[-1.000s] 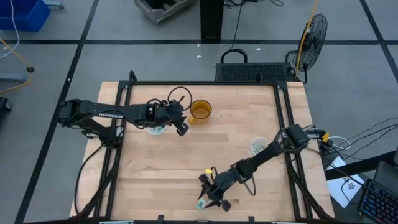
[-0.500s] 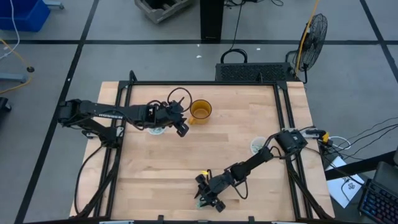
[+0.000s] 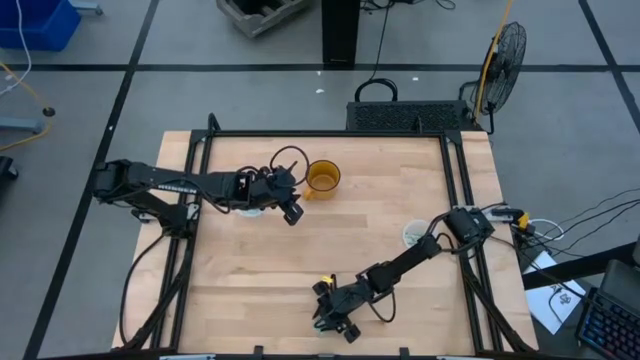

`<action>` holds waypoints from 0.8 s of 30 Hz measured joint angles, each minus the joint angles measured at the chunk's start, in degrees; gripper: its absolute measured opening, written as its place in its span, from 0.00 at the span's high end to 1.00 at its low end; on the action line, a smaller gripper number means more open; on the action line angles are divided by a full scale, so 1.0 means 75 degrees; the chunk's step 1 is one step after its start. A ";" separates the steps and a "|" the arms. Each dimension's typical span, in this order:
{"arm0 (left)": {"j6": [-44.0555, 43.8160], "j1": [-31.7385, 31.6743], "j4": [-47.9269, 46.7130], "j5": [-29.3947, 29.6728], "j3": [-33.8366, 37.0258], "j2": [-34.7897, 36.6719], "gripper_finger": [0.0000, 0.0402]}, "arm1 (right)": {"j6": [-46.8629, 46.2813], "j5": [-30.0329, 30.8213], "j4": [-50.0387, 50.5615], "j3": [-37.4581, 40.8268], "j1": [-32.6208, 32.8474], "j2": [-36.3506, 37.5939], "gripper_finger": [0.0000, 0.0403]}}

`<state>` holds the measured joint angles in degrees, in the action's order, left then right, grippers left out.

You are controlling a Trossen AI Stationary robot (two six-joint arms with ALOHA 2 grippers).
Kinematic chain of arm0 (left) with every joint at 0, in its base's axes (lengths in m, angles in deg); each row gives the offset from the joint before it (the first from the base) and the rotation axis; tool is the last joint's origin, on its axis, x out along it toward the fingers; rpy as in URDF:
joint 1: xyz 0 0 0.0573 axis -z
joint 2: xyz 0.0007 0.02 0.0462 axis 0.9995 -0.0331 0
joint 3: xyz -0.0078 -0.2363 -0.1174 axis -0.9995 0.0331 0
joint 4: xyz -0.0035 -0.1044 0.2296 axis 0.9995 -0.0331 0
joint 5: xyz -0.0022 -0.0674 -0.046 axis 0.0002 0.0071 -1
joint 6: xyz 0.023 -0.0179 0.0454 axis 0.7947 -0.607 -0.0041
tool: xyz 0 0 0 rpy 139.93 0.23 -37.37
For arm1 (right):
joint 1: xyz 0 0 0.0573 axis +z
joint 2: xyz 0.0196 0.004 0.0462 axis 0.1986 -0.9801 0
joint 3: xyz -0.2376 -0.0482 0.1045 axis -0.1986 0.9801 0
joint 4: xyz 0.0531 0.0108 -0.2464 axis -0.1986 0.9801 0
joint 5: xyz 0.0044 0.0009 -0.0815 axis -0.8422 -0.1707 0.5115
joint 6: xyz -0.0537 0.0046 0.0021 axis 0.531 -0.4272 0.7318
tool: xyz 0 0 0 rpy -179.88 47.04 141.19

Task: Pick and place Stevia / Truvia into bins
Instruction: Put the light green stevia packet into the right transparent container

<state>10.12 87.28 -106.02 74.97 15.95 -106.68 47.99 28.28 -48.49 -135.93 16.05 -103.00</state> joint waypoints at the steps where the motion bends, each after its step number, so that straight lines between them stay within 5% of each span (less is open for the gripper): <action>1: 0.0000 0.0030 -0.0003 0.0000 0.0000 0.0000 0.71 | -0.0011 -0.0001 0.0182 0.0000 -0.0029 -0.0001 0.55; 10: 0.0227 0.0129 -0.0003 0.0003 0.0000 0.0000 0.71 | -0.0725 0.0012 0.0227 0.0018 -0.0248 -0.0021 0.61; 24: 0.0427 0.0121 -0.0003 0.0006 0.0000 0.0000 0.71 | -0.0735 0.0086 -0.1566 0.0049 -0.0296 -0.0066 0.84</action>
<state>13.31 88.18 -106.05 75.01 15.95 -106.68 42.48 28.93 -60.24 -135.56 13.83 -103.50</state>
